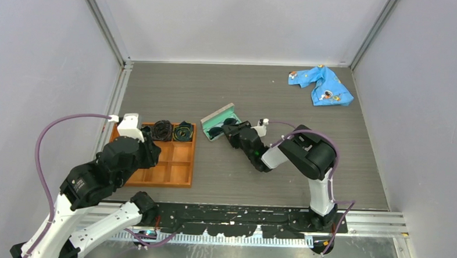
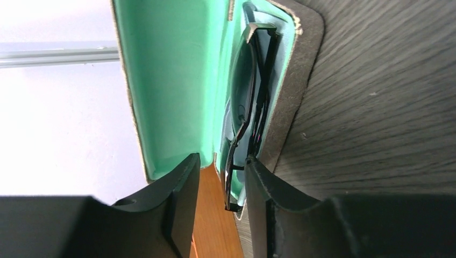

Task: Organize the sunglasses
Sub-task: Adjust the sunglasses in the sunglasses case.

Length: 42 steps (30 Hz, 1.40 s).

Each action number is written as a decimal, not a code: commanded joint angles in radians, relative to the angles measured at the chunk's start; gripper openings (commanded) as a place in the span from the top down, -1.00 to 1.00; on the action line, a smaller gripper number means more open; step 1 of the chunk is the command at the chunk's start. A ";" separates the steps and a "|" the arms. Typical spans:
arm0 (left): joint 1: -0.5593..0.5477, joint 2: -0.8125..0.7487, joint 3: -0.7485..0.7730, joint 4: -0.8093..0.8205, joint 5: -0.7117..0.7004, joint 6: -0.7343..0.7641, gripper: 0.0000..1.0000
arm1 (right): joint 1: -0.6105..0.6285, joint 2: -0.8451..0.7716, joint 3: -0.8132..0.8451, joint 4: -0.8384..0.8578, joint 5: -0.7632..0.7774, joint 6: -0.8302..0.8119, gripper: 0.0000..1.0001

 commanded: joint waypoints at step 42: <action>0.003 0.080 -0.014 0.099 0.065 0.005 0.31 | -0.035 -0.205 0.220 -0.633 -0.090 -0.338 0.97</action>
